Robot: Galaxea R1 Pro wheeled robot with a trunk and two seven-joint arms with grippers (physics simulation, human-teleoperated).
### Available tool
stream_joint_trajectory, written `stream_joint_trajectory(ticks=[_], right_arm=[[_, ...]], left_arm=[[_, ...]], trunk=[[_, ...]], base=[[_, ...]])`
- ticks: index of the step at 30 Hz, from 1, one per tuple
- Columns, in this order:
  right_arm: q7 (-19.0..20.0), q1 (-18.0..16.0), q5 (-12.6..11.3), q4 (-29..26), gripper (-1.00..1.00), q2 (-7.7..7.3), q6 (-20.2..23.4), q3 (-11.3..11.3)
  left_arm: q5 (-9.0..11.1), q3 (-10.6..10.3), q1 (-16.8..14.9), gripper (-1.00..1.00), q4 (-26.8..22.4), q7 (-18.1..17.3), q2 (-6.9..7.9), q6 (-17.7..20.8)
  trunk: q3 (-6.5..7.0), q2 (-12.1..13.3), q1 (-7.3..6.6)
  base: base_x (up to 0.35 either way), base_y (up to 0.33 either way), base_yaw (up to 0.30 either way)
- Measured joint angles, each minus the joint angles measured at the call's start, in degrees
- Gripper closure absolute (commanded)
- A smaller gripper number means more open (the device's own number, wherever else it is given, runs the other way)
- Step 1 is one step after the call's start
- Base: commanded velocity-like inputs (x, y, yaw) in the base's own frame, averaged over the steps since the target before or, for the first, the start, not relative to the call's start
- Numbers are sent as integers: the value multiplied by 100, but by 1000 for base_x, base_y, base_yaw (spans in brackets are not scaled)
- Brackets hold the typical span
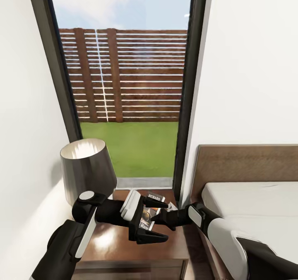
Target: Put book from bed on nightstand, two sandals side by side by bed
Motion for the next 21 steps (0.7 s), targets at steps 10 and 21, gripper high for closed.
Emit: stream_joint_trajectory(ticks=[10, 21], right_arm=[[-136, 0, -5, 0, 100, 3, 0, -7], [-201, 0, -1, -5, 100, 4, -4, -6]], left_arm=[[0, 0, 0, -100, 0, 0, 0, 0], [0, -5, 0, -100, 0, 6, 0, -1]], trunk=[[-54, -122, 67], [-215, -481, 264]], base=[[0, 0, 0], [0, 0, 0]])
